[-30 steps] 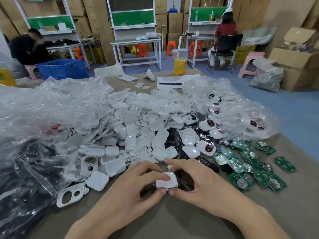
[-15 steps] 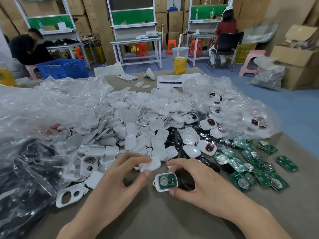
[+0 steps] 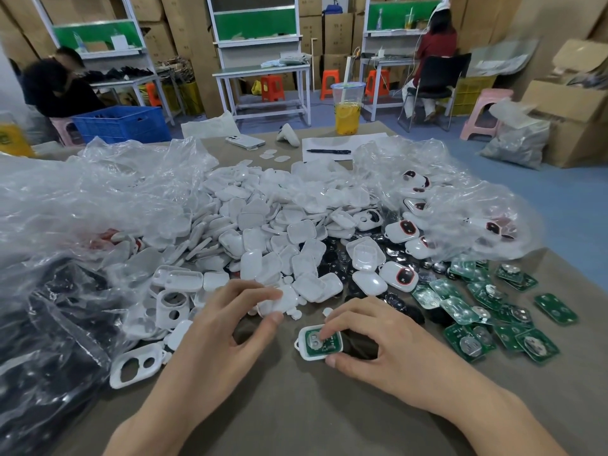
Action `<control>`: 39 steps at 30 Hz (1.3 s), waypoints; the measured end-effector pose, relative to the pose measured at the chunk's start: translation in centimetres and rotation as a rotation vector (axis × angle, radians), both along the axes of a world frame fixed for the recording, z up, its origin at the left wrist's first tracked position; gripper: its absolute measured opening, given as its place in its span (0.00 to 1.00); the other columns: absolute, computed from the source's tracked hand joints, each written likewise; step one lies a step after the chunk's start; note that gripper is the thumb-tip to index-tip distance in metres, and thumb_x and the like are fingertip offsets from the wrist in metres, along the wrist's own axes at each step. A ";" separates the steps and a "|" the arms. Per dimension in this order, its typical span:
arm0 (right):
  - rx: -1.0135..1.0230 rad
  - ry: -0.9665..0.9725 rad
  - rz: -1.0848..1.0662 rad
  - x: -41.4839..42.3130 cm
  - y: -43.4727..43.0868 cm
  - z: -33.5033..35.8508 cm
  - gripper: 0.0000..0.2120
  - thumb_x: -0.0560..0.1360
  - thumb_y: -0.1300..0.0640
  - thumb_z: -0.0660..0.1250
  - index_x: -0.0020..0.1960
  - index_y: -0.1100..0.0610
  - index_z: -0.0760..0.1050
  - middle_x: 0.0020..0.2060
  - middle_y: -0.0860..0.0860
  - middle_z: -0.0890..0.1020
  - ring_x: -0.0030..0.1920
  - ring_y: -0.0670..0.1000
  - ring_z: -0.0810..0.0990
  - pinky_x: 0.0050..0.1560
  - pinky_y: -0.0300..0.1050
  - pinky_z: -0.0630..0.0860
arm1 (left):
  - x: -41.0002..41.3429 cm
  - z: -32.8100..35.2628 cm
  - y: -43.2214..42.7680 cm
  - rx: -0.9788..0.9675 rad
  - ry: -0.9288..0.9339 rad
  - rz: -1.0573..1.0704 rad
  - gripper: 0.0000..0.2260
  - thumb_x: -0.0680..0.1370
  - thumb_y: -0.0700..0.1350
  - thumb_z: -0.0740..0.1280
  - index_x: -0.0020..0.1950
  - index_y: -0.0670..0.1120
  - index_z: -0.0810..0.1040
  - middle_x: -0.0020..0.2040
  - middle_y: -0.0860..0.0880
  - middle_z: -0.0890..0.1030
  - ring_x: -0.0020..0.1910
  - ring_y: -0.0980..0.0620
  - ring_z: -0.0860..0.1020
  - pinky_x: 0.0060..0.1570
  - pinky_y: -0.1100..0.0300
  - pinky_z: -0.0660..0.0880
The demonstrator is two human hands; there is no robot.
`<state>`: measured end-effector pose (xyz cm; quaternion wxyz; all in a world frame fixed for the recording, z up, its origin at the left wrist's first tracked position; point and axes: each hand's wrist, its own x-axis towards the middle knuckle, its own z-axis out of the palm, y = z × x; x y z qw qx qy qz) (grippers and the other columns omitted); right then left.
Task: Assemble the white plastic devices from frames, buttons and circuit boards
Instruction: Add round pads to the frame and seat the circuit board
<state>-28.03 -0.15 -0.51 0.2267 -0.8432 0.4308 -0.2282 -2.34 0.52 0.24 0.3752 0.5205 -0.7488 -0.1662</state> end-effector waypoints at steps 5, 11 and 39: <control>0.002 0.003 -0.008 0.1 0.0 0.1 0.14 0.74 0.36 0.65 0.58 0.37 0.74 0.59 0.32 0.73 0.65 0.38 0.70 0.63 0.28 0.63 | -0.3 0.1 0.2 0.027 -0.046 -0.047 0.10 0.78 0.59 0.65 0.58 0.62 0.80 0.59 0.62 0.76 0.51 0.67 0.78 0.51 0.76 0.67; 0.041 -0.026 -0.037 0.0 0.2 0.3 0.19 0.73 0.36 0.67 0.61 0.32 0.67 0.58 0.29 0.72 0.64 0.35 0.70 0.60 0.25 0.63 | -0.6 0.2 0.4 0.034 -0.050 -0.075 0.09 0.79 0.60 0.65 0.58 0.63 0.79 0.59 0.62 0.76 0.53 0.61 0.79 0.50 0.77 0.68; 0.171 -0.051 -0.014 -0.7 -0.6 0.6 0.33 0.72 0.38 0.72 0.70 0.27 0.59 0.63 0.29 0.71 0.68 0.33 0.67 0.62 0.21 0.58 | -1.2 0.8 0.2 -0.161 -0.385 -0.037 0.12 0.81 0.58 0.60 0.59 0.58 0.80 0.61 0.59 0.76 0.60 0.56 0.71 0.58 0.57 0.69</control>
